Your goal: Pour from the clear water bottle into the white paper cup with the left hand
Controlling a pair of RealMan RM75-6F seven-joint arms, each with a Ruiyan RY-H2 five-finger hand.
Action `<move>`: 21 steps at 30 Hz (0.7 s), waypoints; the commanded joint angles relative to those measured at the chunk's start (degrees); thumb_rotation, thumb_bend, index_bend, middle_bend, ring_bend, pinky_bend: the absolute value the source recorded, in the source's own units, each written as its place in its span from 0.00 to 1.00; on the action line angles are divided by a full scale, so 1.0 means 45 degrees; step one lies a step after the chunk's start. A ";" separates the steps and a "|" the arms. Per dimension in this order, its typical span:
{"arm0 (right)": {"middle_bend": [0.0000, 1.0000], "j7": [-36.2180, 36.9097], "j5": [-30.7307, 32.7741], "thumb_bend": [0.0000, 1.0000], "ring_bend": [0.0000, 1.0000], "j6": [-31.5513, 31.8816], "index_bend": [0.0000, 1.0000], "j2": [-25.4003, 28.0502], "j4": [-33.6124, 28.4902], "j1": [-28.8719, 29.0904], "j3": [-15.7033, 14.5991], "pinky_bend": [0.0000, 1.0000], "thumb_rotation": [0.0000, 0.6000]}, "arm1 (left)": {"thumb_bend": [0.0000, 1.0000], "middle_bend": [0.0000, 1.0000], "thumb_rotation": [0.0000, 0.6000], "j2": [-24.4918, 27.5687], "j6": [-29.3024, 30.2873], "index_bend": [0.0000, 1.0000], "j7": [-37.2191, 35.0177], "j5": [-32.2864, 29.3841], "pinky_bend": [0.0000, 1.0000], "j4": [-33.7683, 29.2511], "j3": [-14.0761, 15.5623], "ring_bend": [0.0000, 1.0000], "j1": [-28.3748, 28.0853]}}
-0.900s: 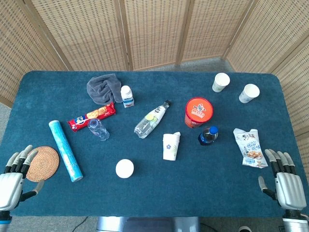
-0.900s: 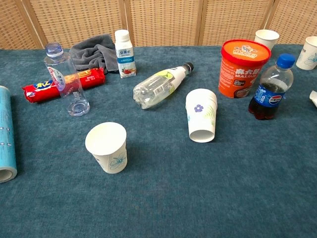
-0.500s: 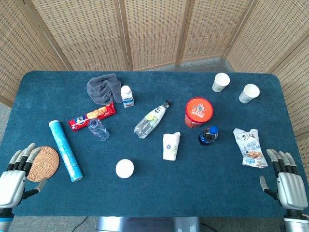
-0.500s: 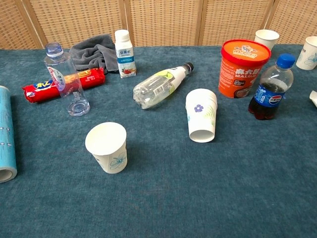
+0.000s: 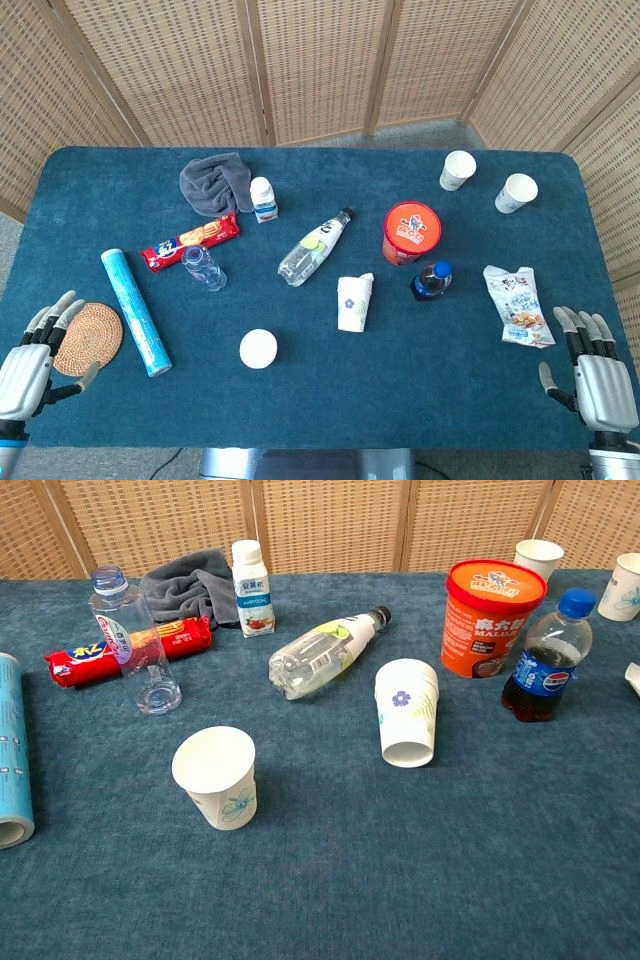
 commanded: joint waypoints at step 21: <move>0.03 0.0228 0.0326 0.44 0.00 -0.0003 0.02 0.0079 0.0089 -0.0040 0.0151 0.00 1.00 | 0.37 0.00 0.89 -0.1271 -0.5670 0.00 -0.6879 -0.1895 0.00 0.2780 -0.1789 0.00 -0.4086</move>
